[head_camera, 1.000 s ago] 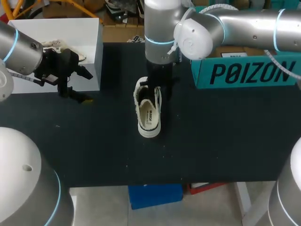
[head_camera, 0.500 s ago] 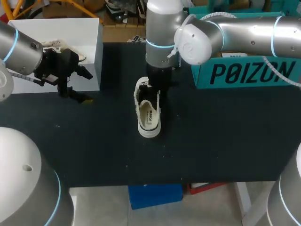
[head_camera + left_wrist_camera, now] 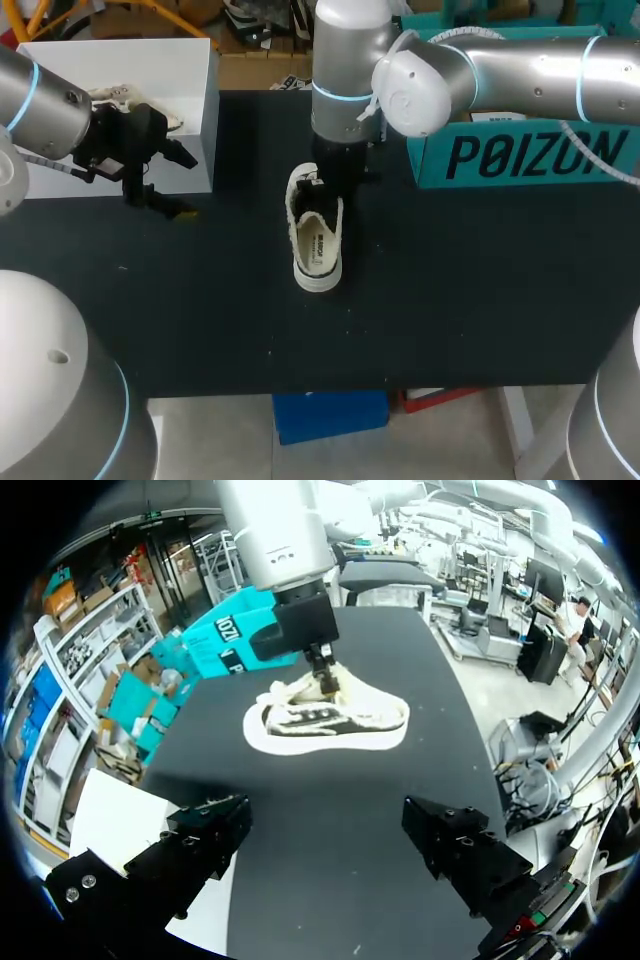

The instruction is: Take the shoe out of the shoebox, open the shoe tongue, remove and reinsert the insole, then place the shoe into the shoebox

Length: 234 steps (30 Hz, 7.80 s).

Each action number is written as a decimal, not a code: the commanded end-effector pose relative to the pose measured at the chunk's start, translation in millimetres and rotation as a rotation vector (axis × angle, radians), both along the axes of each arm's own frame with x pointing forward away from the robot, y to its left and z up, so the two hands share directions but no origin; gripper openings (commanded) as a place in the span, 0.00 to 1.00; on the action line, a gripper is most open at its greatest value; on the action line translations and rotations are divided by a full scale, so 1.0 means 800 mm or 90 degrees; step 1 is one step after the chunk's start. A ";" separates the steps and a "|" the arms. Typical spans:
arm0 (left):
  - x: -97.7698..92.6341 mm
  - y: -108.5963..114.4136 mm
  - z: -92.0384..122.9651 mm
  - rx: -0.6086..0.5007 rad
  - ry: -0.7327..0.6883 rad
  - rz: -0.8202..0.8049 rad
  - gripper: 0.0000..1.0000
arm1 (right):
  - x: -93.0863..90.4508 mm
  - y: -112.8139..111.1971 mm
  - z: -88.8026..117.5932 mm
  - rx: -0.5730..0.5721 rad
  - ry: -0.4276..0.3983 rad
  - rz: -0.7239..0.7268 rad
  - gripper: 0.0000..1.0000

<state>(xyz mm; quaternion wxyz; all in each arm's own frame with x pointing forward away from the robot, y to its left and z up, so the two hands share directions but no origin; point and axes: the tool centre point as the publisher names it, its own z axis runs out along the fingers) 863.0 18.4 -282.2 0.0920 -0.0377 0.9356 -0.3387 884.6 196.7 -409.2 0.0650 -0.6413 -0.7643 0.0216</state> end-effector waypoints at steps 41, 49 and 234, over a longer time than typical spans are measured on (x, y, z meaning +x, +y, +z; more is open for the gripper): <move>-0.001 0.000 -0.001 0.000 -0.003 0.001 1.00 | 0.047 -0.044 0.176 -0.078 -0.113 0.302 0.00; -0.001 0.000 -0.001 0.000 -0.003 0.001 1.00 | 0.063 -0.081 0.274 -0.069 -0.152 0.589 0.00; -0.001 0.000 -0.001 0.000 -0.003 0.001 1.00 | 0.311 -0.459 0.110 -0.031 0.045 0.845 1.00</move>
